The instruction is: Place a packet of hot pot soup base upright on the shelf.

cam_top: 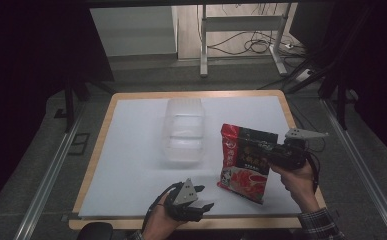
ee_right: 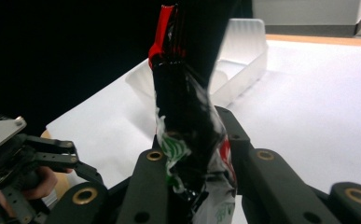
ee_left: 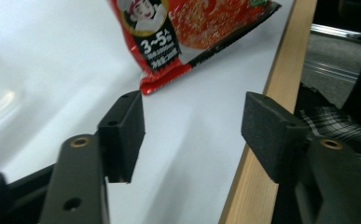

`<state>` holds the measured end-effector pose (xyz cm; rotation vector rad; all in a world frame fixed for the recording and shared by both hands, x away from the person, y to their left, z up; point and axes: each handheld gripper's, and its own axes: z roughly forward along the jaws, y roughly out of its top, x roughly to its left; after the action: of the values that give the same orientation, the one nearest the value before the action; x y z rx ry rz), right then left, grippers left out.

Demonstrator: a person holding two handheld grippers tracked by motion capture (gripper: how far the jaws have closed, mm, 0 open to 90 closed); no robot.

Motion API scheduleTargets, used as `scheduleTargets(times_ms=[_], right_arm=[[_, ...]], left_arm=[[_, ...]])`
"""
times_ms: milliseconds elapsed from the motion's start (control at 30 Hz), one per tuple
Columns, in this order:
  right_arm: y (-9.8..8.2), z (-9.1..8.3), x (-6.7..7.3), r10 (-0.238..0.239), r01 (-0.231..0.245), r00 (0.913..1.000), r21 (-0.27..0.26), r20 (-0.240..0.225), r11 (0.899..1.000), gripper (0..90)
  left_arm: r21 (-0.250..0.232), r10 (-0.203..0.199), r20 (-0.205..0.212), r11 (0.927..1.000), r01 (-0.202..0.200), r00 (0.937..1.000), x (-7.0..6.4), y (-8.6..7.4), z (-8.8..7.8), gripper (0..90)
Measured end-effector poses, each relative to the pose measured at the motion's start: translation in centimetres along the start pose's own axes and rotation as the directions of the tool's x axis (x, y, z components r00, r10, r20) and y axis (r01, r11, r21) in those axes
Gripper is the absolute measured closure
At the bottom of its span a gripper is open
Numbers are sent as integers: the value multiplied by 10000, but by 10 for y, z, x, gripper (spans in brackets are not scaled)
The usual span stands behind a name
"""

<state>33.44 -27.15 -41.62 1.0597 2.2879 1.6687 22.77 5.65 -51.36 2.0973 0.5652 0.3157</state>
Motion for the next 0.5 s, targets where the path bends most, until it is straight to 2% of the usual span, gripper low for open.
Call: scheduleTargets(times_ms=[133, 333, 500], right_arm=[[5, 0, 1, -26, 29, 9997, -109, 251, 9999, 770], [13, 0, 2, -41, 52, 9992, -265, 406, 9996, 770], [18, 1, 1, -33, 53, 9987, -390, 510, 9992, 769]], left_arm=[[-12, -190, -280, 9998, 190, 9994, 4, -6, -8, 281], [91, -224, -630, 9997, 230, 9978, 5, -12, -15, 201], [189, -458, -813, 9987, 475, 9956, 7, -16, -21, 129]])
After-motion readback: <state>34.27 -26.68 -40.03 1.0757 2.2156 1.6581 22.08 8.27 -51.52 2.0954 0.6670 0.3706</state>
